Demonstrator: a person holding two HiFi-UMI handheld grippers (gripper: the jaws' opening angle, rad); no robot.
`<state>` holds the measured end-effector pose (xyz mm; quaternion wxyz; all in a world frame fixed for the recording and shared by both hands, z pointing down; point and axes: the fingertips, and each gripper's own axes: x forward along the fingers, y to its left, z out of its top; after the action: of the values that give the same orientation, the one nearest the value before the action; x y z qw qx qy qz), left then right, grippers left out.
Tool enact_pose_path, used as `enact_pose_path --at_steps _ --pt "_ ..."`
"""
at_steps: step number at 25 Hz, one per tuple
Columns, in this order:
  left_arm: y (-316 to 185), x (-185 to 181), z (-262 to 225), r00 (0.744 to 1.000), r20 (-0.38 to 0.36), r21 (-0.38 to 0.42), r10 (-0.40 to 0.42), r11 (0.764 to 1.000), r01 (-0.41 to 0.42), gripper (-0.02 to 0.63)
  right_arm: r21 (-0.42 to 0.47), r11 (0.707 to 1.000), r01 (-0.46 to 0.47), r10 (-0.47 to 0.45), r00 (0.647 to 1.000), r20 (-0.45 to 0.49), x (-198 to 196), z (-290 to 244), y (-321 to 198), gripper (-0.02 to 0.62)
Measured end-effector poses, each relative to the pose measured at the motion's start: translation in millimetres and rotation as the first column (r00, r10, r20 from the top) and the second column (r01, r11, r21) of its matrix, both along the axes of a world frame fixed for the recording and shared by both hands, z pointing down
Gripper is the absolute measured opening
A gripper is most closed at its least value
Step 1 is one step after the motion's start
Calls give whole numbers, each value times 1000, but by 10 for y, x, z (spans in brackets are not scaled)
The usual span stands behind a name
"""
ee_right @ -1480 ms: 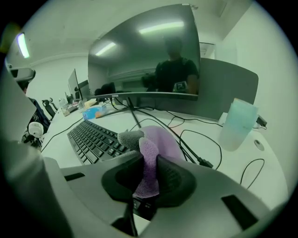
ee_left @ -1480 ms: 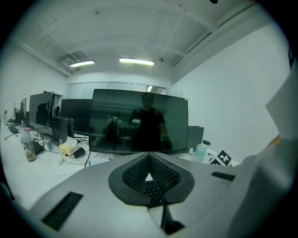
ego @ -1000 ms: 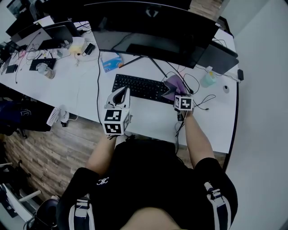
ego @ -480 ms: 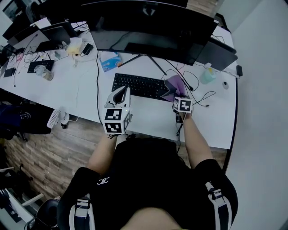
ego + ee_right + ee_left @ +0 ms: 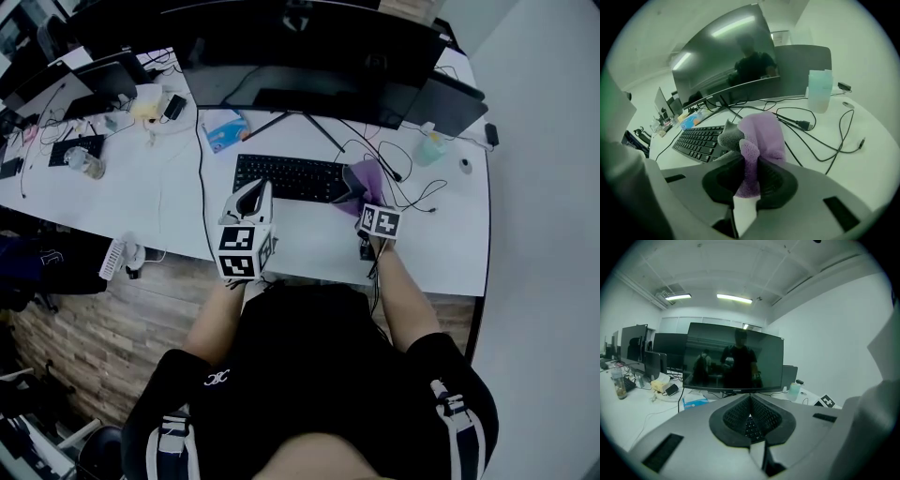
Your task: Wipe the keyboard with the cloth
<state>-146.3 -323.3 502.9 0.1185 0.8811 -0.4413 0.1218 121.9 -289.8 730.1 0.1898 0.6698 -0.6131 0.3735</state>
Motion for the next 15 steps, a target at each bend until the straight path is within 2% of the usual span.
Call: enact_pose_path --at_steps 4,15 --pt "-10 -146 5 1000 3 -2 13 1000 -13 12 -6 999 -46 46 999 -12 -46 -6 13 89" --pt "-89 -800 -37 1000 10 14 -26 1000 26 12 -7 1000 15 -15 999 -36 -656 -17 -166 89"
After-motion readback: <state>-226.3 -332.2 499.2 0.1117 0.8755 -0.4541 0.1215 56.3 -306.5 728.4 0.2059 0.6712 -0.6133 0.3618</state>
